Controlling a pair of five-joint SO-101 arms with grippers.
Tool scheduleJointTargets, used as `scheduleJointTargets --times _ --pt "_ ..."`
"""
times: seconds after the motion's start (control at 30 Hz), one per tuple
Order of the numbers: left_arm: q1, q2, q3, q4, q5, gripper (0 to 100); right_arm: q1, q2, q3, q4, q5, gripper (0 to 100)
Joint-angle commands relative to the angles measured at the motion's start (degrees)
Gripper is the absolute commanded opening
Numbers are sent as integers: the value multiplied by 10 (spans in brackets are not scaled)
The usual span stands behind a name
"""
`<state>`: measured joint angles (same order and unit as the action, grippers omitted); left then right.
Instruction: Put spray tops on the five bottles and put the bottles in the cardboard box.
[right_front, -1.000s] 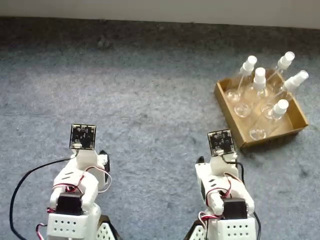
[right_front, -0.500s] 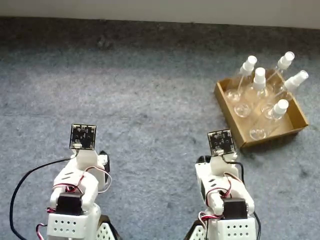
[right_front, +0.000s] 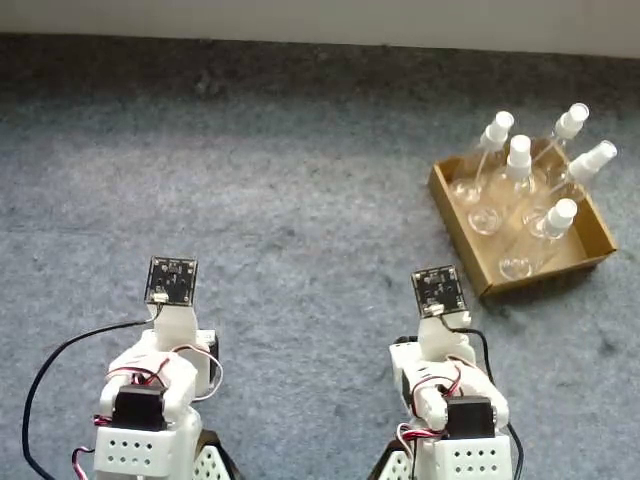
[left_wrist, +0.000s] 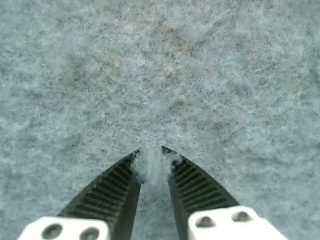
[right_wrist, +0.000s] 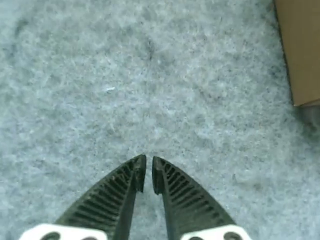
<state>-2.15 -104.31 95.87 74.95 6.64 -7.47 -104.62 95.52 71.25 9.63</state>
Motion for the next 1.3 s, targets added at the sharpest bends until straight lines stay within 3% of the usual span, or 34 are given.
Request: scheduleJointTargets --times 0.0,0.13,0.33,1.27 --pt "6 0 13 4 -5 7 -2 -6 59 4 0 4" --pt "6 0 13 4 -5 7 -2 -5 59 3 -4 4" --pt "6 0 13 4 -4 7 -1 -6 59 5 -134 4" --pt "6 0 13 4 -4 8 -2 -6 59 5 -137 4"
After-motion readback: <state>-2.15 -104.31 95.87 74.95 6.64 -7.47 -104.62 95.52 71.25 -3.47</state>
